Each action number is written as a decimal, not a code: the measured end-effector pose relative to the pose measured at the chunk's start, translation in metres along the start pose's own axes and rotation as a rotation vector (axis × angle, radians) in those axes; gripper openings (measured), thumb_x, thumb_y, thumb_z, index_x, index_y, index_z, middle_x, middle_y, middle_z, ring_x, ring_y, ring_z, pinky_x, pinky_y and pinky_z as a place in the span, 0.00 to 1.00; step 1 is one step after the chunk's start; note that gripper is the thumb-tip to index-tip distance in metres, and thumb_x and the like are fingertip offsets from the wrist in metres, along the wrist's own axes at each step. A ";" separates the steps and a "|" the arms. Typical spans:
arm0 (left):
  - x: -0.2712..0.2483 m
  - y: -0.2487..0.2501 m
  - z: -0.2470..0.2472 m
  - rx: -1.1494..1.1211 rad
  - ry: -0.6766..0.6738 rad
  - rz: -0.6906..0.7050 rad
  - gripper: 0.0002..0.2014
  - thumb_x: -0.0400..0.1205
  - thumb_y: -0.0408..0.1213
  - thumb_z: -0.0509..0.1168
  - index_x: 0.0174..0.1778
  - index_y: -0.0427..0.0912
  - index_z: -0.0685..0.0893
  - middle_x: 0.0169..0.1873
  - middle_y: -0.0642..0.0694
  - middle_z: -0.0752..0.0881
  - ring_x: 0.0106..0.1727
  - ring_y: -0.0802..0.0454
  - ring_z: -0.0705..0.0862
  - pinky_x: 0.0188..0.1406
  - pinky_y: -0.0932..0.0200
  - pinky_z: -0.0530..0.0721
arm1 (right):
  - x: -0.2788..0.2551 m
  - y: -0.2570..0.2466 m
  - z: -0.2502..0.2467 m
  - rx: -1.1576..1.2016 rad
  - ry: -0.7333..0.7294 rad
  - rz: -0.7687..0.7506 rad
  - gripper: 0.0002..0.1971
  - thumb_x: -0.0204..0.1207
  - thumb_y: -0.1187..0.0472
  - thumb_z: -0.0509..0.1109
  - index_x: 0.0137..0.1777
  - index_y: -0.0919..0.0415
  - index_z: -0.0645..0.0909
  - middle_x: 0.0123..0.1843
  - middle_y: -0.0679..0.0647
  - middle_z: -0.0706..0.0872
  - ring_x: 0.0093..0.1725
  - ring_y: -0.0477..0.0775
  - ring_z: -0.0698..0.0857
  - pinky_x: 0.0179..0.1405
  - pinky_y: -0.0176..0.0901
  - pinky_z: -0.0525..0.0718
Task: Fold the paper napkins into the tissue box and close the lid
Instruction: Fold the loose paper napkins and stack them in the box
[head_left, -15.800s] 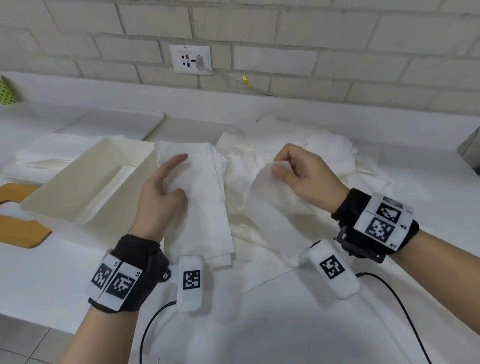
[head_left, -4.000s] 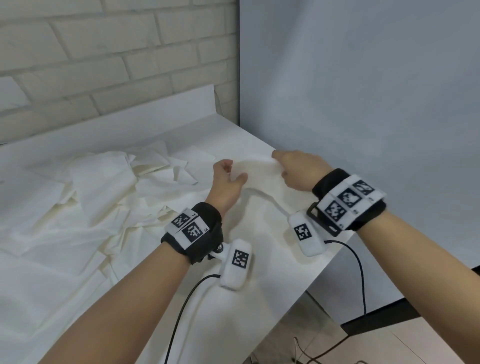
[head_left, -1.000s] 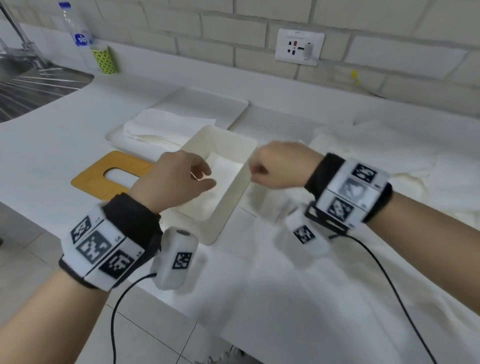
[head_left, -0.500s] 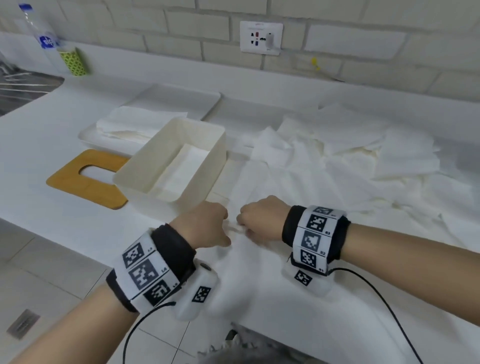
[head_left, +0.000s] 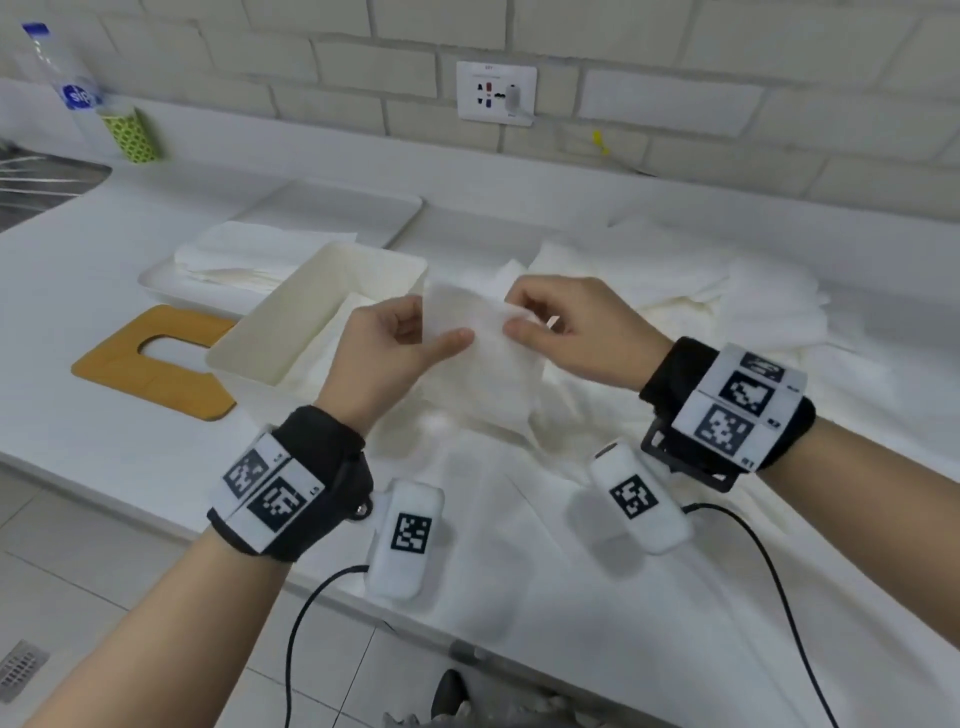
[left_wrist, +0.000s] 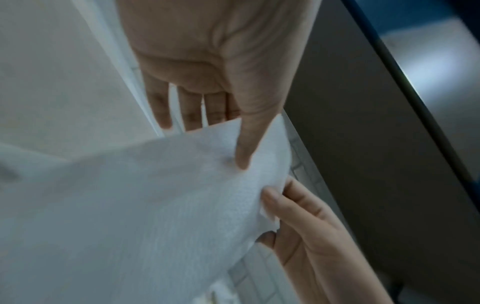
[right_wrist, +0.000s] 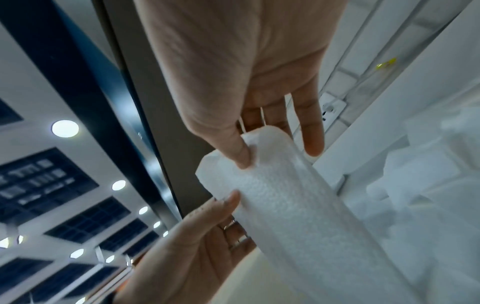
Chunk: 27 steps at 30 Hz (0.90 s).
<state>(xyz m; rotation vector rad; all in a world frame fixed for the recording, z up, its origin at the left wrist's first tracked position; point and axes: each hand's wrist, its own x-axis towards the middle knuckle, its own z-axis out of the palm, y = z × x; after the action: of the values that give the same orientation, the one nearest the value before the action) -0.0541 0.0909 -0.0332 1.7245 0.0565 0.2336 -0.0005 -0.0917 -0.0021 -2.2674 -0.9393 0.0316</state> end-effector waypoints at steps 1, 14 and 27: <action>0.001 0.004 0.001 -0.077 -0.023 0.002 0.12 0.70 0.34 0.76 0.49 0.43 0.88 0.43 0.50 0.92 0.47 0.53 0.90 0.45 0.62 0.85 | 0.001 -0.001 -0.004 0.048 0.043 0.009 0.07 0.78 0.64 0.67 0.39 0.56 0.75 0.32 0.44 0.76 0.34 0.46 0.74 0.35 0.33 0.72; -0.007 -0.013 -0.007 -0.014 0.250 0.002 0.05 0.83 0.34 0.65 0.43 0.47 0.83 0.39 0.53 0.87 0.41 0.57 0.86 0.43 0.57 0.83 | 0.043 0.037 0.025 0.212 0.051 0.325 0.11 0.83 0.54 0.60 0.48 0.61 0.79 0.46 0.54 0.85 0.44 0.51 0.84 0.43 0.40 0.80; -0.028 -0.023 -0.032 0.079 0.308 -0.071 0.05 0.83 0.34 0.64 0.43 0.45 0.84 0.40 0.48 0.87 0.43 0.48 0.85 0.46 0.47 0.83 | 0.106 0.062 0.110 -0.541 -0.427 0.347 0.29 0.75 0.45 0.66 0.69 0.64 0.69 0.67 0.62 0.74 0.67 0.64 0.72 0.61 0.54 0.72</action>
<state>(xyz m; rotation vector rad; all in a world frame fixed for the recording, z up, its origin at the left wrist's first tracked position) -0.0853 0.1211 -0.0545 1.7480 0.3568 0.4479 0.0874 0.0070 -0.1004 -2.9845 -0.8134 0.4833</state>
